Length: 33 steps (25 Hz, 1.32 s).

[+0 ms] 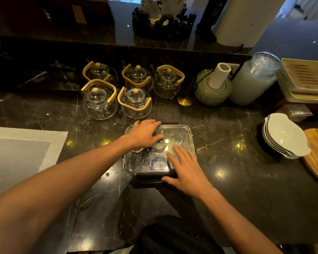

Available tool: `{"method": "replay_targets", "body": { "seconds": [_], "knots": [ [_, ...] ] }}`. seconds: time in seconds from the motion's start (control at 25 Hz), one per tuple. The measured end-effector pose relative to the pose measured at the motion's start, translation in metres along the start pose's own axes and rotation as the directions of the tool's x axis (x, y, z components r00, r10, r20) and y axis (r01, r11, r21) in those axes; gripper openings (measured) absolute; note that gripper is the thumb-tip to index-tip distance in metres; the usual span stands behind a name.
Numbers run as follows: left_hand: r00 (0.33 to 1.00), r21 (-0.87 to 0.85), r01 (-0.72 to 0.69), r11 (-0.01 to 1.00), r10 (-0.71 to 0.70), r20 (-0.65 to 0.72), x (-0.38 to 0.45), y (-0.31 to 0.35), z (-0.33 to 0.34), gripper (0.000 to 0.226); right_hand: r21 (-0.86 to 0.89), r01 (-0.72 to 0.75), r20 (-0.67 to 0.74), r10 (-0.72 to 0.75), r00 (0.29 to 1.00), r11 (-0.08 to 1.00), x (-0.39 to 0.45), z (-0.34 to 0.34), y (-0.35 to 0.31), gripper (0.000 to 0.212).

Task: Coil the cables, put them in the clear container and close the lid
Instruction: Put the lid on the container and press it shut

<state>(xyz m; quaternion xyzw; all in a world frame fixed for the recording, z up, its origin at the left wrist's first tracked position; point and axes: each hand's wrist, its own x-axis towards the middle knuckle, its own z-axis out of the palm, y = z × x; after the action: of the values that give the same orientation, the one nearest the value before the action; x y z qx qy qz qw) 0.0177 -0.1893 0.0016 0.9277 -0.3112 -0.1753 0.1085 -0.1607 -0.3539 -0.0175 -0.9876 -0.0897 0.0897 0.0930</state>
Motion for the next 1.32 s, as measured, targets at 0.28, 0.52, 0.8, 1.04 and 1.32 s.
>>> {"method": "replay_targets", "body": {
  "seconds": [0.28, 0.52, 0.8, 1.04, 1.32],
  "knots": [
    [1.000, 0.006, 0.021, 1.000, -0.021, -0.002, 0.006, -0.001, 0.006, 0.075, -0.061, 0.021, -0.027, -0.022, 0.999, 0.998, -0.002, 0.008, 0.002, 0.081],
    [1.000, -0.028, 0.021, 0.999, -0.021, -0.010, 0.007, -0.004, 0.010, 0.074, -0.049, 0.016, -0.035, -0.017, 0.999, 0.999, -0.001, 0.011, 0.003, 0.081],
    [1.000, -0.041, 0.021, 0.999, -0.021, -0.020, 0.007, -0.005, 0.012, 0.073, -0.057, 0.010, -0.045, -0.013, 0.999, 0.998, -0.001, 0.011, 0.002, 0.080],
    [1.000, -0.051, 0.019, 0.999, -0.020, -0.020, 0.007, -0.005, 0.010, 0.072, -0.067, 0.013, -0.086, -0.019, 0.996, 0.998, -0.002, 0.012, 0.002, 0.081],
    [0.999, -0.063, 0.030, 0.998, -0.031, -0.014, 0.009, -0.004, 0.007, 0.071, -0.062, -0.005, -0.118, -0.002, 0.993, 0.998, 0.000, 0.016, 0.000, 0.082]
  ]
}}
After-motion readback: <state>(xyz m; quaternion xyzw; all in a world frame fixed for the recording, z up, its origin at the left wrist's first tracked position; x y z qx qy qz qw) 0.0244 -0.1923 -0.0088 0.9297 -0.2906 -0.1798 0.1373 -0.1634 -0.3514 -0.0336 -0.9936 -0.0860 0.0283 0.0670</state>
